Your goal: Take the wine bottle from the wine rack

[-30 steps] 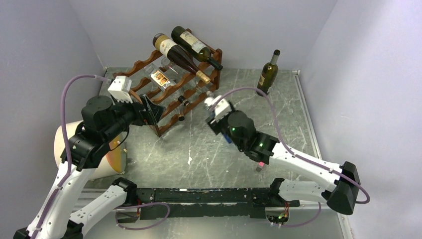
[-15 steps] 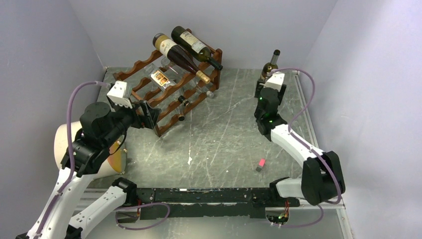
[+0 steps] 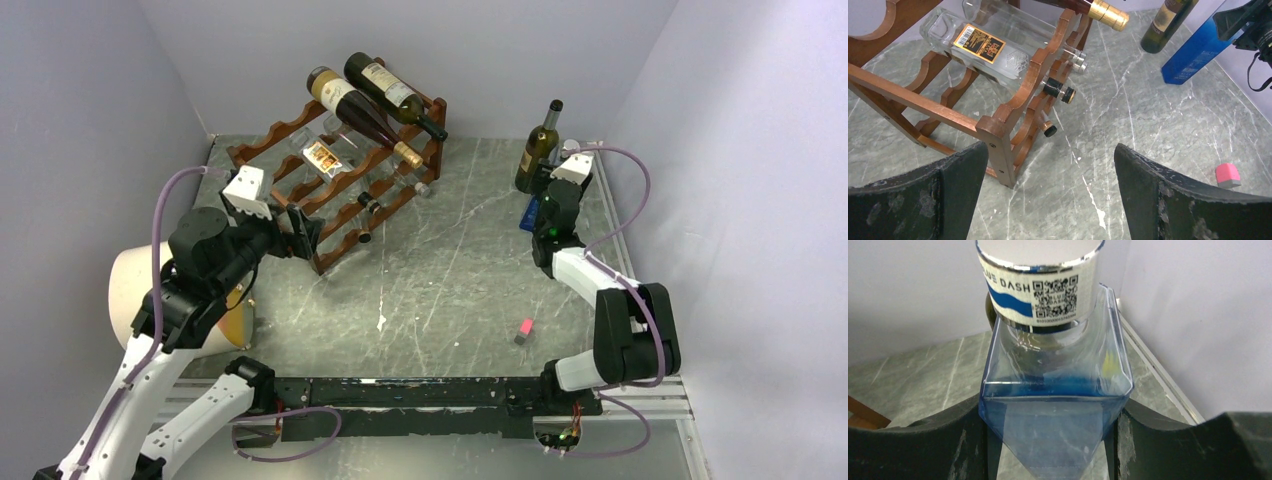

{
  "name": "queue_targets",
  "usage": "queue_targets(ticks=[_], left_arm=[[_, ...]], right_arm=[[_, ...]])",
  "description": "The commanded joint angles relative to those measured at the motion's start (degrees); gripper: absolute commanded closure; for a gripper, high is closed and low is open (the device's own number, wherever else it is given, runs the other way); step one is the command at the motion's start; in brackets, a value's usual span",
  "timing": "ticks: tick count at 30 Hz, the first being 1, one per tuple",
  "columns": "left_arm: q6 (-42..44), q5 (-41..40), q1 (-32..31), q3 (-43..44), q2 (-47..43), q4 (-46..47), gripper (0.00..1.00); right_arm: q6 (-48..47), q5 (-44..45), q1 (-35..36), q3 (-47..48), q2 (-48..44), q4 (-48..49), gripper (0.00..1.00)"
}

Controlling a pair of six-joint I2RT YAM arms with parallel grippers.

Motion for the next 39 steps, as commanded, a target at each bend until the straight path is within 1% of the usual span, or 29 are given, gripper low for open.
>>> queue_targets(ticks=[1,7,10,14,22,25,26,28,32,34,35,36,38,39], left_arm=[[1.3,-0.9,-0.3,-1.2,1.1,4.1,0.01],[0.9,-0.1,-0.3,-2.5,2.3,6.5,0.01],[1.4,-0.7,-0.3,-2.8,2.7,6.2,0.01],[1.4,-1.7,-0.3,-3.9,1.0,6.8,0.01],[1.1,-2.6,-0.3,-7.3,-1.5,8.2,0.01],[1.2,-2.2,-0.3,-8.6,-2.4,9.5,0.01],[1.3,-2.2,-0.3,-8.9,-2.8,9.8,0.00],[1.4,-2.3,-0.3,-10.0,-3.5,10.3,0.00],[1.1,-2.6,-0.2,-11.4,-5.1,11.2,0.01],[1.2,-3.1,-0.1,-11.7,-5.7,11.5,0.02],[1.2,-3.4,-0.1,-11.9,-5.8,11.8,0.02],[1.2,-3.7,0.0,-12.0,-5.9,12.0,0.02],[1.1,-3.8,0.3,-12.2,-5.8,11.9,0.02],[1.1,-3.6,0.4,-12.2,-5.8,11.9,0.02]], right_arm=[[-0.6,-3.4,-1.8,3.1,1.1,13.0,1.00],[-2.6,-7.0,-3.2,4.1,3.2,13.7,1.00],[-3.9,-8.5,-3.5,6.5,5.0,9.8,1.00],[-2.1,-3.8,-3.6,9.3,6.4,4.2,1.00],[-1.5,-2.5,-3.7,9.7,4.8,0.2,1.00],[-0.3,-3.4,-3.8,10.0,4.9,-1.4,1.00],[0.0,-3.9,-3.8,10.0,4.8,-1.8,0.95],[0.3,-4.8,-3.8,9.7,4.4,-2.0,0.81],[-0.2,-6.0,-3.7,9.6,3.4,-2.7,0.60],[0.0,-6.4,-3.8,10.1,2.8,-4.2,0.45],[0.4,-6.9,-3.7,10.7,2.3,-5.9,0.35],[0.8,-7.4,-3.7,11.4,1.4,-7.8,0.22],[1.4,-9.1,-3.7,12.3,-1.2,-11.9,0.03],[2.2,-9.6,-3.6,12.5,-3.0,-14.6,0.01]])
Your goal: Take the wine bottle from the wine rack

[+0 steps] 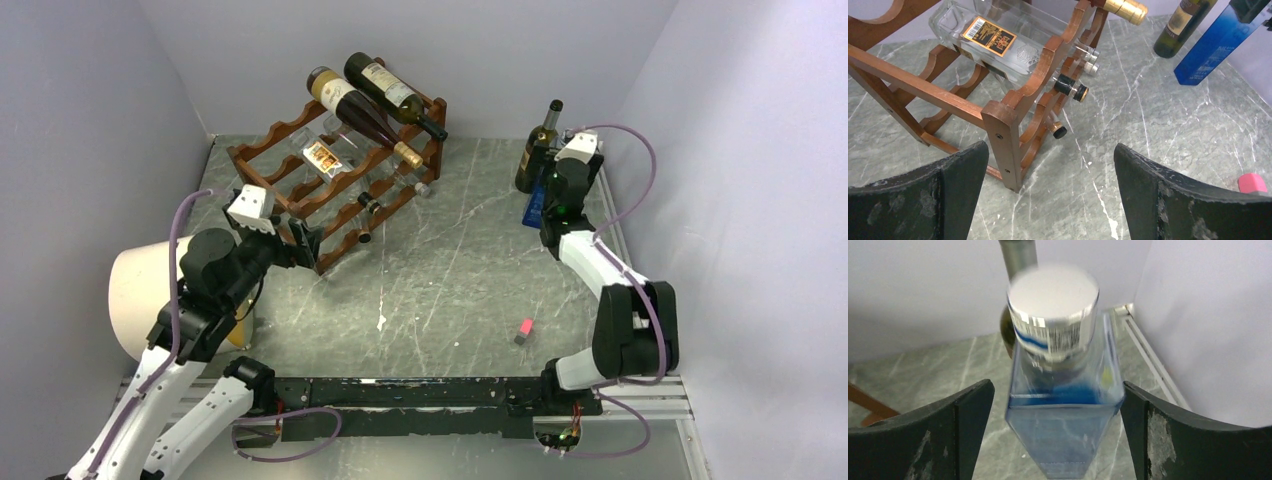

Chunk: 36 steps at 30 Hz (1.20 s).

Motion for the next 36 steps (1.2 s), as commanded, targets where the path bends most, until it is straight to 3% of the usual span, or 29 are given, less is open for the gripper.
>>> queue_targets(ticks=[1,7,13,21,25,30,36], left_arm=[[0.4,-0.8,0.5,-0.7,-0.5,3.5,0.02],[0.2,1.3,0.8,-0.9,-0.6,3.7,0.02],[-1.7,-0.9,1.0,-0.8,-2.2,3.1,0.03],[-12.9,3.8,0.9,5.5,2.4,0.0,0.03],[-17.4,1.7,0.9,14.0,9.7,-3.5,0.03],[-22.6,-2.6,0.9,31.8,24.7,-12.2,0.03],[-29.2,-0.3,1.3,39.9,37.9,-9.2,0.03]], right_arm=[[2.5,-2.7,-0.4,3.5,-8.8,-7.0,0.00],[10.6,-1.0,-0.4,0.8,-23.4,-22.2,0.00],[19.7,-14.7,-0.4,-5.0,-36.8,-33.3,0.00],[24.5,-18.9,-0.4,-12.0,-50.8,-42.2,0.00],[25.4,-20.9,-0.3,-13.6,-52.3,-43.5,0.00],[28.3,-21.4,-0.4,-14.7,-50.1,-42.3,0.00],[32.5,-20.7,-0.4,-10.7,-42.6,-46.0,0.00]])
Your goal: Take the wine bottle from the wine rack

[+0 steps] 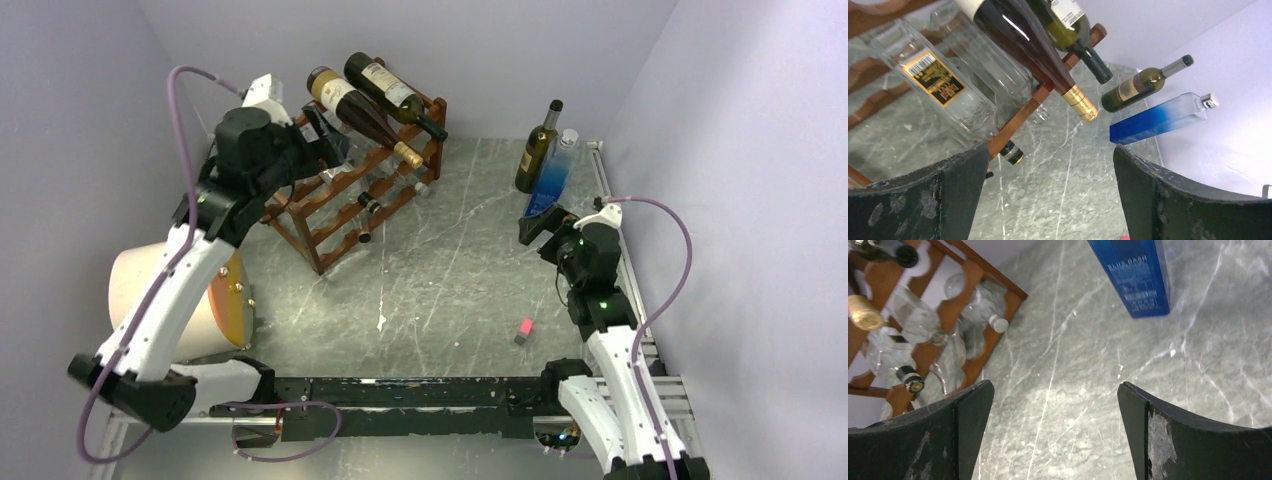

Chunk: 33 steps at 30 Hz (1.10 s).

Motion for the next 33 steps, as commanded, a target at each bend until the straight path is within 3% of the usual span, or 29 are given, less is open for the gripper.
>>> queue_targets(ticks=[1,6,12,15,22,33], left_arm=[[-7.4,1.7,0.9,2.8,6.7,1.0,0.03],[-15.8,9.2,5.2,1.2,13.7,10.5,0.03],[-23.5,20.0,8.2,0.1,22.9,24.5,0.03],[-25.2,19.9,7.9,0.9,26.3,28.0,0.03],[-28.0,15.1,7.8,4.8,33.7,25.7,0.03],[-31.6,13.6,8.1,4.0,38.2,38.3,0.02]], right_arm=[[4.1,0.3,-0.3,4.2,4.6,-4.5,0.00],[4.6,4.7,-0.3,7.5,7.1,-9.3,0.00],[0.8,7.1,-0.3,7.3,3.7,-9.5,0.00],[-0.8,7.3,-0.3,5.7,1.2,-8.1,0.00],[-0.9,7.1,-0.3,4.1,1.0,-7.2,0.00],[-2.9,5.3,-0.2,6.1,4.9,-8.5,0.00]])
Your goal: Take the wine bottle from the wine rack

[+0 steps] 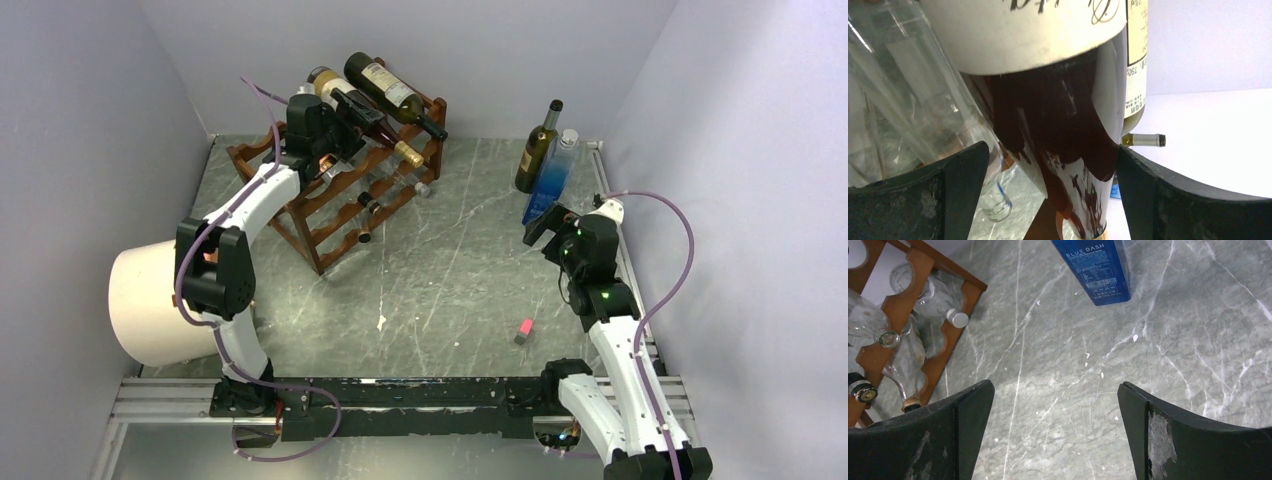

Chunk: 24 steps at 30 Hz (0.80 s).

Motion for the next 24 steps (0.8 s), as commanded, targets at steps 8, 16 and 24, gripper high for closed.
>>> queue_targets(ticks=[8,16,24], left_arm=[[-3.4,2.3,1.8,0.6,2.8,15.3,0.08],[-5.9,5.6,2.4,0.7,5.3,17.7,0.09],[-7.1,7.2,2.9,0.0,6.2,20.1,0.24]], right_arm=[[-3.0,-2.9,-0.2,0.5,-1.2,0.7,0.00],[-2.7,-5.4,-0.3,1.0,-2.2,0.6,0.00],[-2.5,-6.0,-0.3,1.6,-2.7,-0.9,0.00]])
